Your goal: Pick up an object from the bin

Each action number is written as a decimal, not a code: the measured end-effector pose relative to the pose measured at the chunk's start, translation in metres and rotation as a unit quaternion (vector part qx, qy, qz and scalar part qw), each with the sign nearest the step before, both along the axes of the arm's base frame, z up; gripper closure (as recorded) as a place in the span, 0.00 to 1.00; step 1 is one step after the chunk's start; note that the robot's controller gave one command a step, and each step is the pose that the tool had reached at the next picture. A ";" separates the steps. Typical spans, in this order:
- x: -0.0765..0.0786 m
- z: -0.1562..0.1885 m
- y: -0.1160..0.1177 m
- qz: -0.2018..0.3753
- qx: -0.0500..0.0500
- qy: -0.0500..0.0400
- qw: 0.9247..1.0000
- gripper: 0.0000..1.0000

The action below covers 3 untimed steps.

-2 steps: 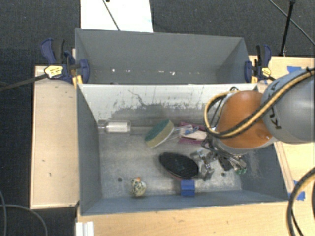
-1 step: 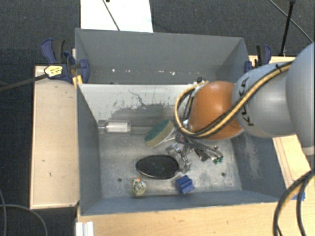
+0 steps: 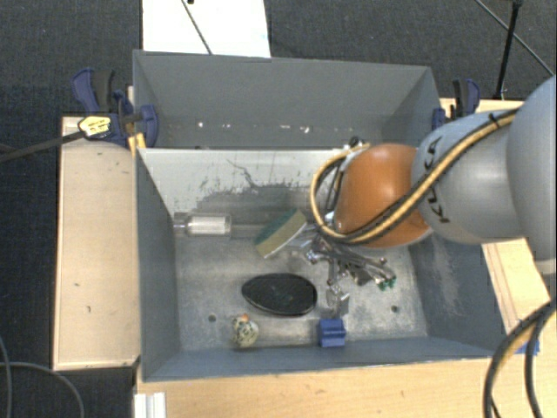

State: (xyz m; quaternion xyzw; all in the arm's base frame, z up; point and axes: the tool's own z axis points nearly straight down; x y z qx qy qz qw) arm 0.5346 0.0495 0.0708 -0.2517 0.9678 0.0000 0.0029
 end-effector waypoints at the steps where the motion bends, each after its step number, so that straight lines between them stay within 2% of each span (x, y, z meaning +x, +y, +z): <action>1: -0.046 0.005 -0.001 -0.038 0.002 -0.015 0.999 0.00; 2: -0.011 0.069 -0.025 0.090 -0.001 -0.002 0.996 0.00; 3: -0.036 -0.003 -0.058 0.107 0.000 0.004 0.994 0.00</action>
Offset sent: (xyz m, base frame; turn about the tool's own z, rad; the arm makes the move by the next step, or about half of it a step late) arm -0.0548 0.0003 -0.0008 0.0721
